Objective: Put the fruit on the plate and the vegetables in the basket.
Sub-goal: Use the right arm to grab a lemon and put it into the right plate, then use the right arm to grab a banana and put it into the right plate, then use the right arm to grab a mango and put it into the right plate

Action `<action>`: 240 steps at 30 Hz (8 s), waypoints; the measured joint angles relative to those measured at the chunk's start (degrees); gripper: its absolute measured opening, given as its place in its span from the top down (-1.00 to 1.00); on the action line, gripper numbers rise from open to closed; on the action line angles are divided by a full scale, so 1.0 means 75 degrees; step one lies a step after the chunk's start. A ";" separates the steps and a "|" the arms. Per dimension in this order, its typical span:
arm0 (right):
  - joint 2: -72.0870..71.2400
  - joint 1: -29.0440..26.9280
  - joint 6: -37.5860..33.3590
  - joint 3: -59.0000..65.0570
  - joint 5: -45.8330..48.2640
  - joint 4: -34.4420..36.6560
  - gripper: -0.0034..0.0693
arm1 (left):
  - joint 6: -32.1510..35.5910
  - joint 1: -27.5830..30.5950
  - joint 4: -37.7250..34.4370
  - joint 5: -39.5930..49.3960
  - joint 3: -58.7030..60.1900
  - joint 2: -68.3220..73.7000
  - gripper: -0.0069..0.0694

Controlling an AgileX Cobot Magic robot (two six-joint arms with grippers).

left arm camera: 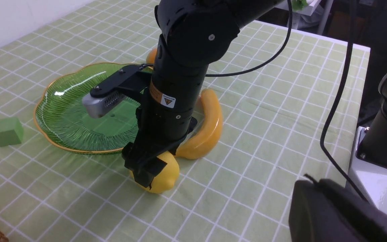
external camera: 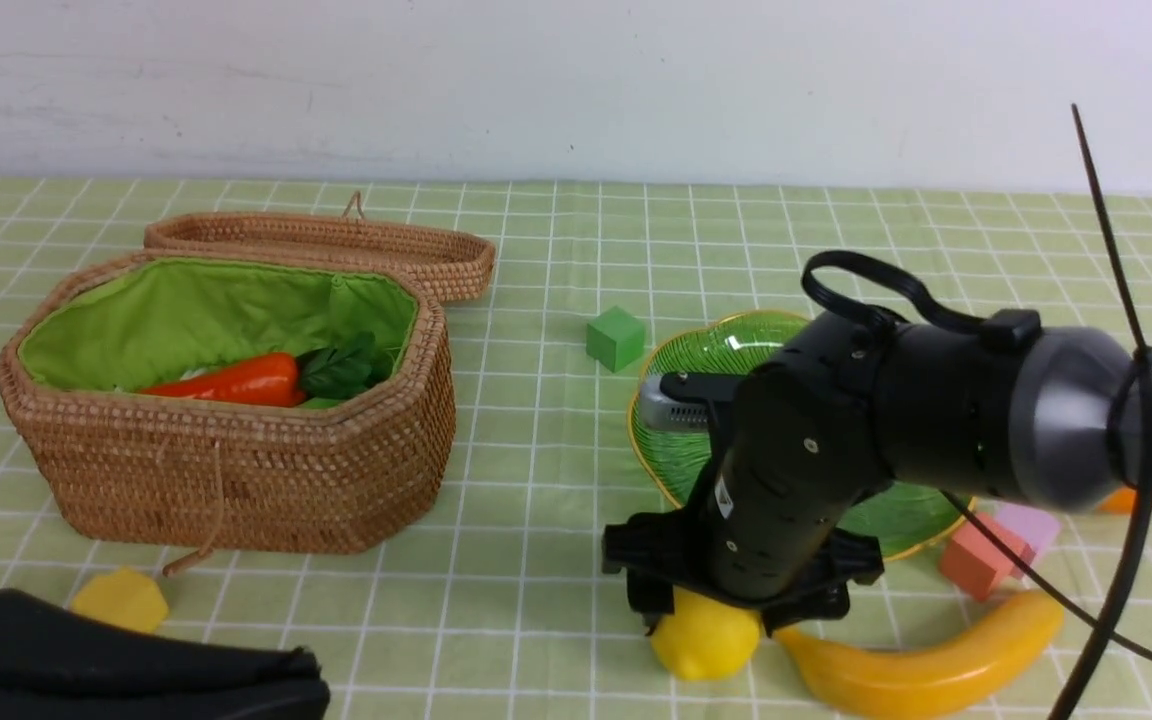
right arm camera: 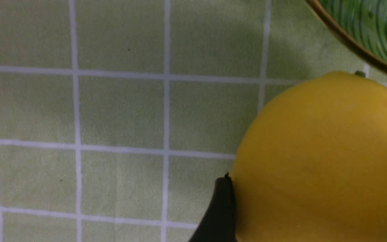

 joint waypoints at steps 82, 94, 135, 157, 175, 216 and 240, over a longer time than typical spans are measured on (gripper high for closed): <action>-0.3269 -0.2340 -0.8527 0.0907 0.3239 0.0824 0.33 | 0.0799 0.0000 -0.0038 -0.0421 0.0000 0.0000 0.82; -0.3223 -0.2340 -1.2844 0.3082 0.0277 0.1258 -0.77 | 0.0975 0.0000 -0.0231 -0.0175 0.0000 0.0000 0.82; -0.3227 -0.2340 -1.3401 0.3177 0.0914 0.1482 0.03 | 0.0975 0.0000 -0.0347 -0.0230 0.0000 0.0000 0.79; -0.2076 -0.2340 -0.8695 -0.0209 -0.0659 0.2574 0.03 | 0.0975 0.0000 -0.0412 -0.2773 0.0000 0.0000 0.78; -0.0007 -0.2340 -0.6768 -0.1158 -0.2177 0.2195 -0.08 | 0.0975 0.0000 -0.0427 -0.2531 0.0000 0.0000 0.76; 0.0616 -0.6051 -0.8318 -0.1221 -0.0054 0.0672 -0.94 | 0.0975 0.0000 -0.0405 -0.1191 0.0000 0.0000 0.73; 0.1368 -0.6051 -0.8177 -0.1227 -0.0522 0.0683 -0.74 | 0.0975 0.0000 -0.0405 -0.1157 0.0000 0.0000 0.72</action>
